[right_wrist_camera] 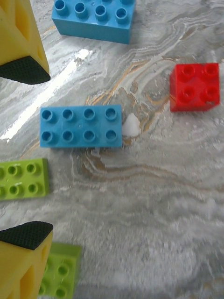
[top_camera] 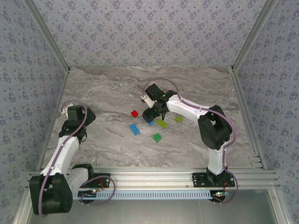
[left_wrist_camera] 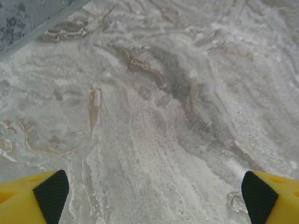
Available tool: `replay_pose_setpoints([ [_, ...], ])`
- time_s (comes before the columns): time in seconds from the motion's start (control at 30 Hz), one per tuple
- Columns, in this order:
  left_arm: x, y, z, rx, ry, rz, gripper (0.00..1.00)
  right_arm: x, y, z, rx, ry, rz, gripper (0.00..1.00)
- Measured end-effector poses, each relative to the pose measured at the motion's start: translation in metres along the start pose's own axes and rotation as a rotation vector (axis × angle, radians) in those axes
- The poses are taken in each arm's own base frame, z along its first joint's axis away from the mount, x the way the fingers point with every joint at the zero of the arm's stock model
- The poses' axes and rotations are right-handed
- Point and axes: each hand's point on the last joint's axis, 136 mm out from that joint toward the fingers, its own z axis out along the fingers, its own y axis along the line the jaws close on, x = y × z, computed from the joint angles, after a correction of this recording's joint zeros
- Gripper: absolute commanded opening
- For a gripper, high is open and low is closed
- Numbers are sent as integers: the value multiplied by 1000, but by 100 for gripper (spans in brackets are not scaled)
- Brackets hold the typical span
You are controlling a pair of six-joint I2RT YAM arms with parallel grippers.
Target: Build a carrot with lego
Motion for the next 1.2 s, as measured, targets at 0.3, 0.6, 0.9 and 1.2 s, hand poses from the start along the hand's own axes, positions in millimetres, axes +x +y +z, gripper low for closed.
replay_pose_setpoints([
  [0.3,20,8,18,-34,54,-4,98,-1,12,21,-13,52,-56,77],
  [0.6,16,4,19,-19,38,-11,97,12,14,46,-35,118,-66,74],
  [0.9,16,4,19,-18,37,-12,98,12,16,54,-47,130,-80,58],
  [1.2,16,4,19,-15,39,-11,98,12,16,56,-51,135,-88,45],
])
